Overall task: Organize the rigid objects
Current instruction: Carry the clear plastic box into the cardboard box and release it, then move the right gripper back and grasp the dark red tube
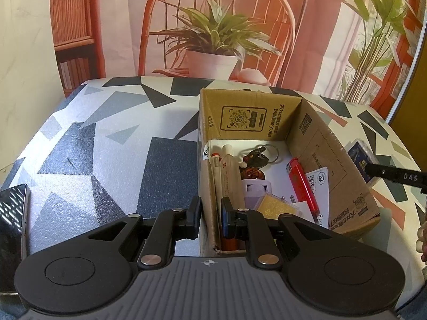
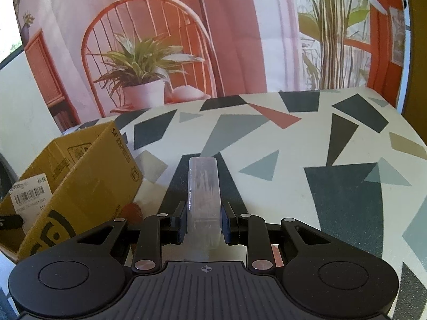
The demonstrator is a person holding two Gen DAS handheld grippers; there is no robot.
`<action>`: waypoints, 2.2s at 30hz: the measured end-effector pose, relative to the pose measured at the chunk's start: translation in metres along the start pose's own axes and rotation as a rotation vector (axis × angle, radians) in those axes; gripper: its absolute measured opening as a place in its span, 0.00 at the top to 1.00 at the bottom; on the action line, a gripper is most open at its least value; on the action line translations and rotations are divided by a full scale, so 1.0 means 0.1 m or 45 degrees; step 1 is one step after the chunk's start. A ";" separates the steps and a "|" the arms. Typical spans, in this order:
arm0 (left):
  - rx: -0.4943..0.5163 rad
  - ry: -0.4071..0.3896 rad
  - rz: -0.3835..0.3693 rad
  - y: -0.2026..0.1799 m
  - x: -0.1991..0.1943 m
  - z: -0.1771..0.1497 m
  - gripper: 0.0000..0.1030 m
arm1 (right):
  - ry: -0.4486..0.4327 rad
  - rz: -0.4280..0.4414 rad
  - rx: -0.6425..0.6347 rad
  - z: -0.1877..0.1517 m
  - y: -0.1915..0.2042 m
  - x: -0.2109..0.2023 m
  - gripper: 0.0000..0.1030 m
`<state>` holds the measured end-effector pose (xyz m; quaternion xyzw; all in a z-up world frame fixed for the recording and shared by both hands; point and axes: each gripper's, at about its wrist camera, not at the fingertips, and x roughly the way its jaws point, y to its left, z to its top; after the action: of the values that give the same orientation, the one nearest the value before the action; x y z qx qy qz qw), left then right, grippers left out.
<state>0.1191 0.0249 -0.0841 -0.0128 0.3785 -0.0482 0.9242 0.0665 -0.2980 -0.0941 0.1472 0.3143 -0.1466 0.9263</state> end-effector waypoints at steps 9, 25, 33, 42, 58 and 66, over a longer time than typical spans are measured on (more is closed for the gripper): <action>0.003 -0.001 0.003 0.00 0.00 0.00 0.84 | -0.156 0.133 0.057 0.22 0.14 -0.37 0.77; 0.003 0.000 0.002 -0.01 0.00 0.00 0.84 | -0.038 0.465 -0.035 0.28 1.05 -0.31 0.77; 0.001 0.000 0.000 -0.01 0.00 0.00 0.84 | 0.071 0.481 -0.094 0.15 1.28 -0.19 0.77; -0.002 0.002 0.000 -0.02 0.00 0.00 0.84 | 0.100 0.461 -0.108 0.14 1.28 -0.15 0.74; -0.008 0.001 -0.002 -0.01 0.00 0.00 0.84 | -0.113 0.214 -0.044 0.26 0.75 -0.37 0.69; -0.008 0.000 -0.002 -0.02 0.01 0.00 0.84 | 0.004 0.047 -0.105 -0.04 0.55 -0.08 0.69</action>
<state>0.1195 0.0230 -0.0842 -0.0161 0.3788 -0.0476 0.9241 0.0778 -0.2452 -0.0819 0.1151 0.3188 -0.1161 0.9336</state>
